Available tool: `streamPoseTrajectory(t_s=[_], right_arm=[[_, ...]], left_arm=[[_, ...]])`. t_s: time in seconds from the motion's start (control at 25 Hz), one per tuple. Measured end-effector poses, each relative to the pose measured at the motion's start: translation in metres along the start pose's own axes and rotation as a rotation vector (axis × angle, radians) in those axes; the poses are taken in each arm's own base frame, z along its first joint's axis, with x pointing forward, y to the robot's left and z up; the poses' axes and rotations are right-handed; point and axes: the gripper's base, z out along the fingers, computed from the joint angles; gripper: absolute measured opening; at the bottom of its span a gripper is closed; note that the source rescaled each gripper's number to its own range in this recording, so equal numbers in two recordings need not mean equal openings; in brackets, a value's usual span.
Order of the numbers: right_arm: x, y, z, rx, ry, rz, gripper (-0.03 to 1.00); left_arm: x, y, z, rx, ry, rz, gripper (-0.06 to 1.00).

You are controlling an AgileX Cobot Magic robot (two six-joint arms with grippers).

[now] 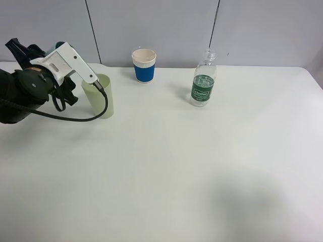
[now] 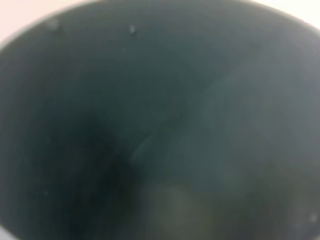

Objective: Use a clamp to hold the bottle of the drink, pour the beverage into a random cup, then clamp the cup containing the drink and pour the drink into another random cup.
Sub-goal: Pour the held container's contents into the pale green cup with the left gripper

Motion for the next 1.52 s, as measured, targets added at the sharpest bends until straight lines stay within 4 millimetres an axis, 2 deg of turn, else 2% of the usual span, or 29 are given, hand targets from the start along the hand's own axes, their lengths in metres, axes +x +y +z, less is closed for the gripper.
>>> streamPoseTrajectory(t_s=[0.24, 1.04, 1.52], right_arm=[[0.0, 0.0, 0.0, 0.0, 0.0, 0.0, 0.66], [0.0, 0.0, 0.0, 0.0, 0.0, 0.0, 0.66], [0.0, 0.0, 0.0, 0.0, 0.0, 0.0, 0.66]], left_arm=[[-0.01, 0.0065, 0.0031, -0.024, -0.024, 0.067, 0.01], [-0.0109, 0.0068, 0.0031, -0.031, -0.031, 0.255, 0.01], [-0.0109, 0.0076, 0.0031, -0.04, -0.03, 0.296, 0.01]])
